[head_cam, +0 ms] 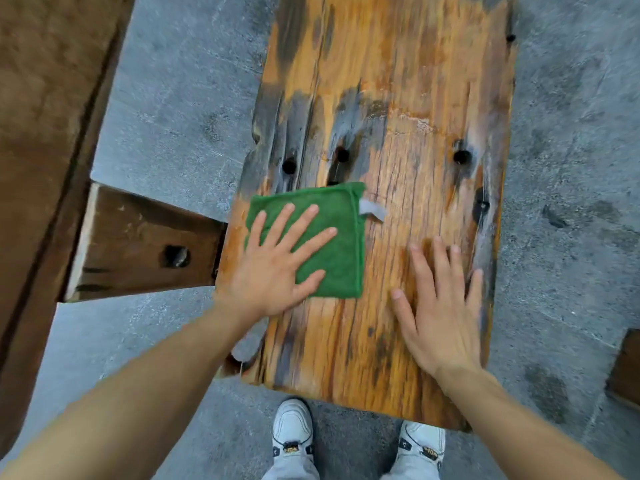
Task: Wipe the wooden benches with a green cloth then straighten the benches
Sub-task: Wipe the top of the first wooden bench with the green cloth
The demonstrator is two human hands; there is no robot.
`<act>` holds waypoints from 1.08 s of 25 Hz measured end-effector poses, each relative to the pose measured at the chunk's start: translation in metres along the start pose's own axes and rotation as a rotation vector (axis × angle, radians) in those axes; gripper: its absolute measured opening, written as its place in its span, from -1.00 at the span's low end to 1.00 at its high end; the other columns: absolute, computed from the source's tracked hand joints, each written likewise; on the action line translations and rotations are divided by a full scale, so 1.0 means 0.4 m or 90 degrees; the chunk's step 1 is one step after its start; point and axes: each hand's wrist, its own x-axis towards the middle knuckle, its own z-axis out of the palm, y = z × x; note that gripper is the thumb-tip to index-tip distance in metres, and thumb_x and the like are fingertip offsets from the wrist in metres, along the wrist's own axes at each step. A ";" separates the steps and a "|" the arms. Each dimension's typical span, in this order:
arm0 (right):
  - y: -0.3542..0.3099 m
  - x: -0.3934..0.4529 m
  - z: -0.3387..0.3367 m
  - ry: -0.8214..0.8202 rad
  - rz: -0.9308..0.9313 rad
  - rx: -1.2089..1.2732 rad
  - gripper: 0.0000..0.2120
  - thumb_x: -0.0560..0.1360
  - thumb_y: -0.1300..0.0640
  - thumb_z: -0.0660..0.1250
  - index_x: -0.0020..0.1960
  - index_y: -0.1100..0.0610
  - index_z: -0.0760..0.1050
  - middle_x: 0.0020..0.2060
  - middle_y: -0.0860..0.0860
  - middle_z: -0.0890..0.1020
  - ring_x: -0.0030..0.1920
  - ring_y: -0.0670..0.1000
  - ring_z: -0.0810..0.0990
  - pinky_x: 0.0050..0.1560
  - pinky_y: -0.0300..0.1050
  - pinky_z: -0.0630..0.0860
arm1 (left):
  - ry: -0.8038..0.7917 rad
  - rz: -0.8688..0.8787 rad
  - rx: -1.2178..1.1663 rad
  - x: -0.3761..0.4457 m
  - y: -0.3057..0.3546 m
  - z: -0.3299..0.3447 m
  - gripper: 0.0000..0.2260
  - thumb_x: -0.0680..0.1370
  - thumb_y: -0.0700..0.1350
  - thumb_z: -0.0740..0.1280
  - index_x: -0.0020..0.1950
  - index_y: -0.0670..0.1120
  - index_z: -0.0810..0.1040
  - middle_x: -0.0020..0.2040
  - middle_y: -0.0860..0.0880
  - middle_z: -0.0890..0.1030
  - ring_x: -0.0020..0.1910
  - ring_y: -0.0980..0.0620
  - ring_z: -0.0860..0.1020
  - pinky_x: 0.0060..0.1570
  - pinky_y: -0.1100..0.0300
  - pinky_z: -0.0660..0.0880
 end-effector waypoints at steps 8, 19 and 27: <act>-0.009 0.042 0.028 0.028 -0.055 -0.092 -0.39 0.58 -0.19 0.01 0.60 -0.07 0.11 0.60 0.06 0.12 0.60 0.15 0.02 0.51 0.36 -0.03 | -0.029 -0.522 -0.109 0.199 -0.041 -0.019 -0.43 0.65 0.25 -0.07 0.65 0.20 -0.09 0.67 -0.06 -0.15 0.61 -0.28 -0.08 0.49 -0.38 -0.09; -0.004 0.041 0.028 0.131 0.071 0.007 -0.38 0.58 -0.01 0.08 0.58 0.22 0.12 0.53 0.15 0.27 0.55 0.14 0.17 0.54 0.27 0.04 | -0.069 0.103 -0.053 0.163 0.219 -0.034 -0.46 0.65 0.25 -0.04 0.64 0.21 0.05 0.67 0.02 -0.01 0.63 -0.21 -0.07 0.47 -0.41 -0.04; -0.007 0.042 0.021 0.075 -0.038 -0.037 -0.41 0.52 -0.11 0.15 0.53 0.01 0.29 0.55 0.10 0.27 0.57 0.19 0.14 0.53 0.29 0.05 | -0.060 -0.336 -0.114 0.315 0.041 -0.052 -0.46 0.59 0.38 -0.17 0.57 0.40 -0.17 0.65 0.05 -0.27 0.58 -0.36 -0.25 0.38 -0.54 -0.24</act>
